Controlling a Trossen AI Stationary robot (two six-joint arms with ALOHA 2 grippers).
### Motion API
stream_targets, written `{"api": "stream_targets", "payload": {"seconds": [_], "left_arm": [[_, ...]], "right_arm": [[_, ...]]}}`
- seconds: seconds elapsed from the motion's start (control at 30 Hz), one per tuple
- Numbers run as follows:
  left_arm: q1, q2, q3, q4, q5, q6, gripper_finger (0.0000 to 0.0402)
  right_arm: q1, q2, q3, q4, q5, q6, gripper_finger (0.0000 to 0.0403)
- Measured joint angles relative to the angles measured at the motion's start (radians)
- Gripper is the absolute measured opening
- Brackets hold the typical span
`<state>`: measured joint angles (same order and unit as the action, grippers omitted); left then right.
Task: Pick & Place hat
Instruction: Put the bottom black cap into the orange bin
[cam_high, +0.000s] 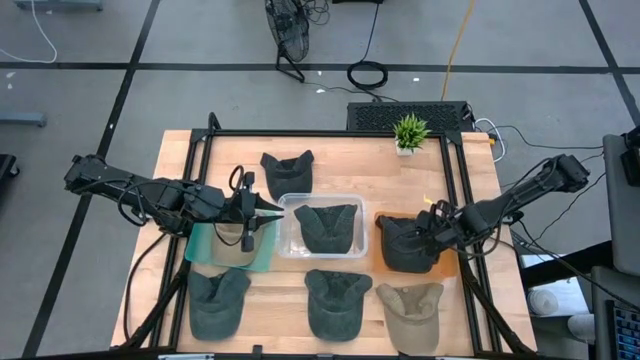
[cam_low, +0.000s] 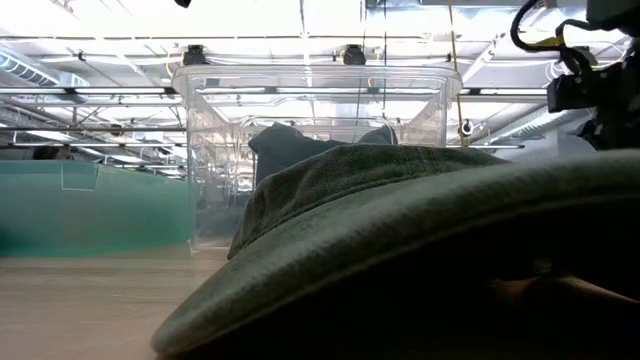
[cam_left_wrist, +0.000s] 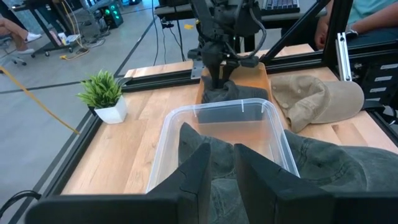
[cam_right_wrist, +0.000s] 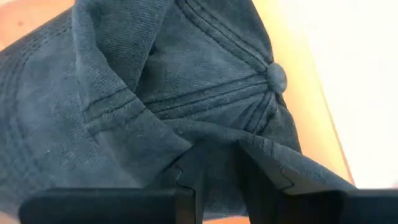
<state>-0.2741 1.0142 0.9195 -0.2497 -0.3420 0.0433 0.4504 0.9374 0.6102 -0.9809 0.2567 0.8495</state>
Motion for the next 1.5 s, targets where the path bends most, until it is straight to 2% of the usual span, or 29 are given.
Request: {"api": "stream_targets", "payload": {"seconds": [0.17,0.37,0.53,0.67,1.0,1.13,1.23,1.33,1.5], "left_arm": [[0.000,0.000,0.000,0.001,0.000,0.005,0.0081],[0.000,0.000,0.000,0.000,0.000,0.006,0.0081],[0.000,0.000,0.000,-0.007,0.000,0.006,0.0081],[0.000,0.000,0.000,-0.007,0.000,0.006,0.0081],[0.000,0.000,0.000,-0.007,0.000,0.004,0.0081],[0.000,0.000,0.000,0.003,0.000,0.010,0.0081],[0.000,0.000,0.000,0.013,0.000,0.011,0.0081],[0.000,0.000,0.000,0.012,0.000,0.011,0.0081],[0.000,0.000,0.000,-0.005,0.000,0.007,0.0081]], "right_arm": [[0.000,-0.054,0.093,-0.083,0.023,-0.024,0.0075],[-0.001,-0.108,0.108,-0.155,0.137,-0.046,0.0075],[-0.007,-0.109,0.064,-0.244,0.135,0.054,0.0075],[-0.008,-0.106,0.032,-0.205,0.121,0.055,0.0071],[-0.012,-0.099,0.050,-0.175,0.110,0.054,0.0049],[-0.012,-0.100,0.090,-0.041,0.198,-0.055,0.0041],[-0.012,-0.094,0.084,0.222,0.242,-0.257,0.0038],[-0.033,-0.064,0.057,0.435,0.240,-0.390,0.0038],[-0.095,0.011,0.025,0.485,0.241,-0.416,0.0038]]}}
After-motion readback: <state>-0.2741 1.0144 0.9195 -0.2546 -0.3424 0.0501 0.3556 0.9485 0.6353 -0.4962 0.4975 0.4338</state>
